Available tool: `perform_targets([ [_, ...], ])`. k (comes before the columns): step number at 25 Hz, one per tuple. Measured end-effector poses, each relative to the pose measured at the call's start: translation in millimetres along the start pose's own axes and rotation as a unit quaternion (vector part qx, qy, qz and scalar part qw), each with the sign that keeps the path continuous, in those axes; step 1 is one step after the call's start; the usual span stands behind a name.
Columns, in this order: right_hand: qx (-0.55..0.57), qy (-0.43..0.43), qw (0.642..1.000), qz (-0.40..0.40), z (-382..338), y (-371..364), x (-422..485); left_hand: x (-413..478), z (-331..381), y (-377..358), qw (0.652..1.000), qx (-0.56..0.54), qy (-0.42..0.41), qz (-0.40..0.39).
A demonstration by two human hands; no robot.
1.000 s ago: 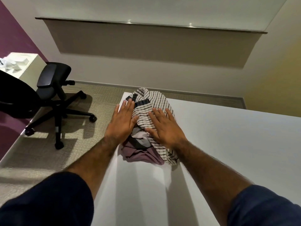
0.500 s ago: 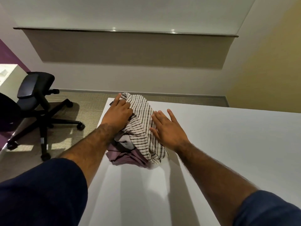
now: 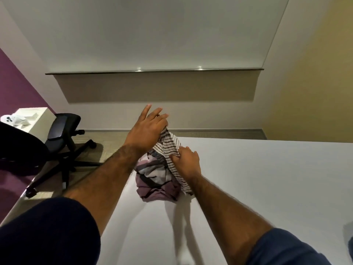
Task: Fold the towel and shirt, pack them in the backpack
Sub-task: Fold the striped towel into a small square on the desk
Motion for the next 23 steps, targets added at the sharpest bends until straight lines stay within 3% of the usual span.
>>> perform_targets([
  [5,-0.091,-0.01,0.995,0.038,4.5,66.9,-7.6,58.5,-10.2,80.8,0.995,0.014,0.004,0.103],
  [10,-0.161,-0.059,0.982,0.081,39.6,184.7,3.2,105.7,-35.2,144.1,0.987,0.032,0.025,0.157],
  [17,-0.268,-0.028,0.941,0.206,52.5,381.5,42.4,151.8,-52.9,190.6,0.978,0.011,0.105,0.18],
  [23,-0.315,0.004,0.92,0.234,72.5,465.9,29.5,163.3,-45.3,190.9,0.955,-0.039,0.248,0.155],
])
Point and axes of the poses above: each hand's wrist, its own x-axis towards the middle knuckle, its own y-axis out of the back of the hand, z = x × y, the point moved 7 cm from there along x, towards the middle knuckle, and after that the axes turned 12 degrees about z, right-handed, at the moved point
